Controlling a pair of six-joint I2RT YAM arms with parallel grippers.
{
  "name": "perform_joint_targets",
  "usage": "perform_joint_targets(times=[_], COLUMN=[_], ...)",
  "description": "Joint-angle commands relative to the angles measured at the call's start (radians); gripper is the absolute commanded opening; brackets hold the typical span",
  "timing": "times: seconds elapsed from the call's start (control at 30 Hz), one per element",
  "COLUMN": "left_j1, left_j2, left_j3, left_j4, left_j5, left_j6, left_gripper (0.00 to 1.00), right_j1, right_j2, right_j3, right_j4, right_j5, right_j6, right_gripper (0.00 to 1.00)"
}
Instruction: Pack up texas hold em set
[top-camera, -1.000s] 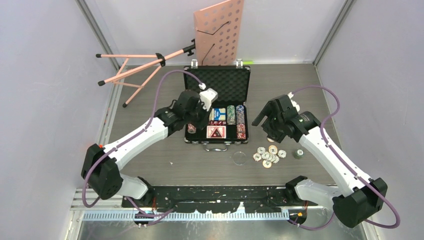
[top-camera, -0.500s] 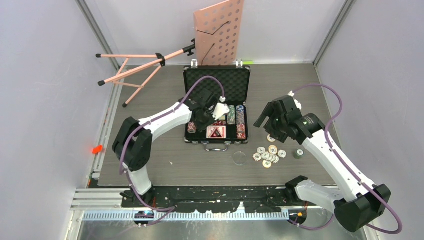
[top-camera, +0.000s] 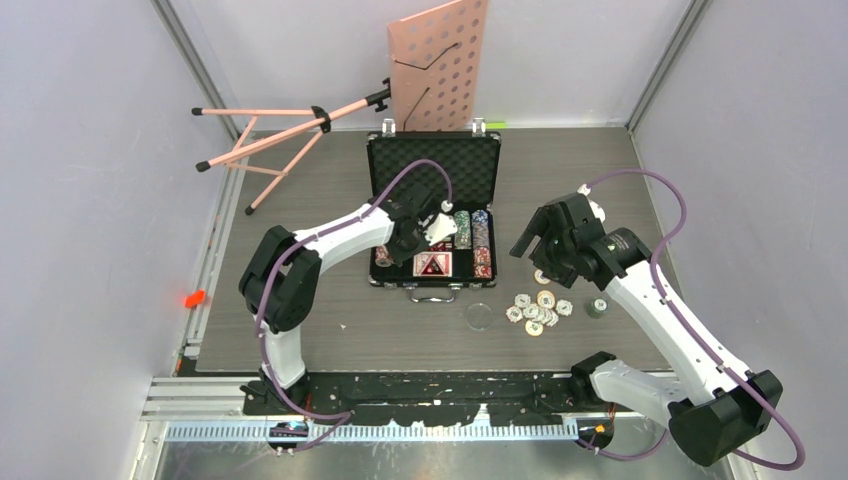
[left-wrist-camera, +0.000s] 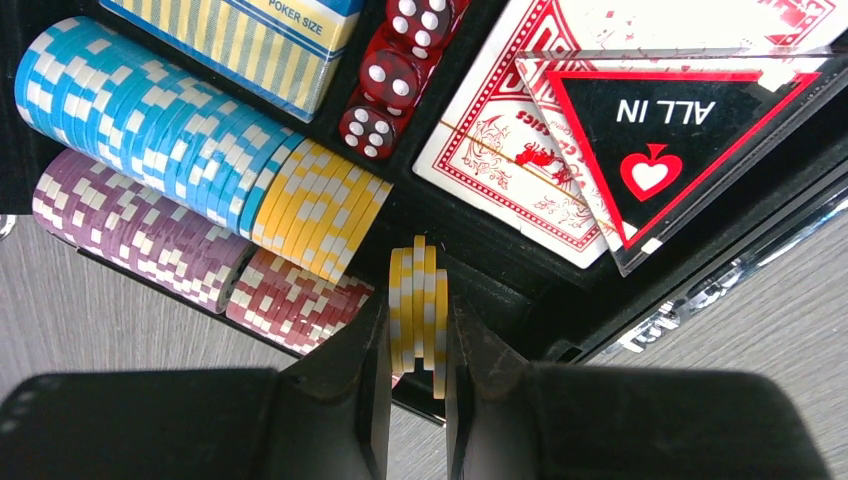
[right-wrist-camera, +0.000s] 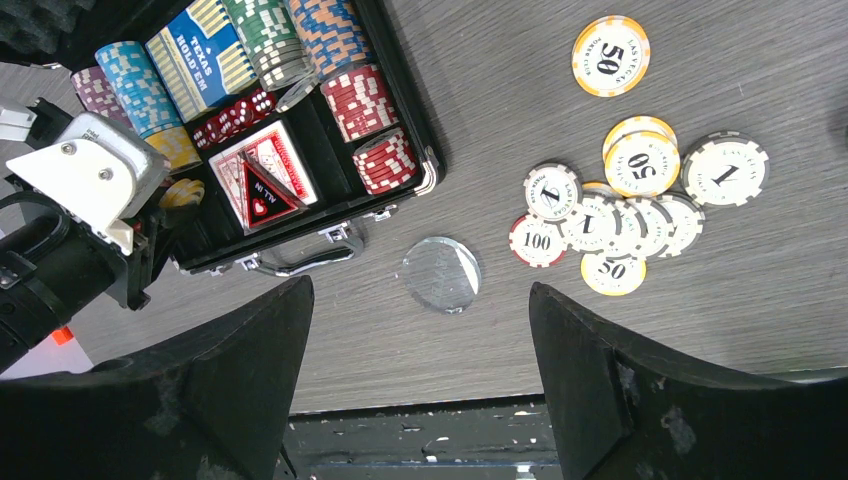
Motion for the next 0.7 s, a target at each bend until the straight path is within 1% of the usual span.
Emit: perform_joint_targets(times=[0.0, 0.13, 0.23, 0.43, 0.67], left_j1=[0.003, -0.003, -0.007, -0.012, -0.021], left_j2=[-0.001, -0.016, -0.025, -0.014, -0.028], left_j3=[0.035, 0.036, 0.036, 0.036, 0.025], left_j4=[0.033, 0.052, 0.057, 0.055, 0.068], left_j5=[-0.044, -0.072, -0.090, -0.084, -0.099], left_j6=[0.013, 0.005, 0.003, -0.001, -0.017], left_gripper=[0.11, 0.24, 0.31, 0.36, 0.37], right_j1=[-0.007, -0.009, -0.011, -0.011, -0.011], right_j2=[-0.008, 0.001, 0.006, 0.010, 0.005], right_j3=[-0.002, -0.003, -0.002, 0.001, 0.000], right_j4=[0.003, 0.007, 0.010, 0.012, 0.012], right_j5=[0.025, 0.022, 0.017, 0.011, 0.007], right_j6=[-0.009, -0.009, -0.006, -0.008, -0.009], right_gripper=[0.85, 0.85, 0.85, 0.85, 0.85])
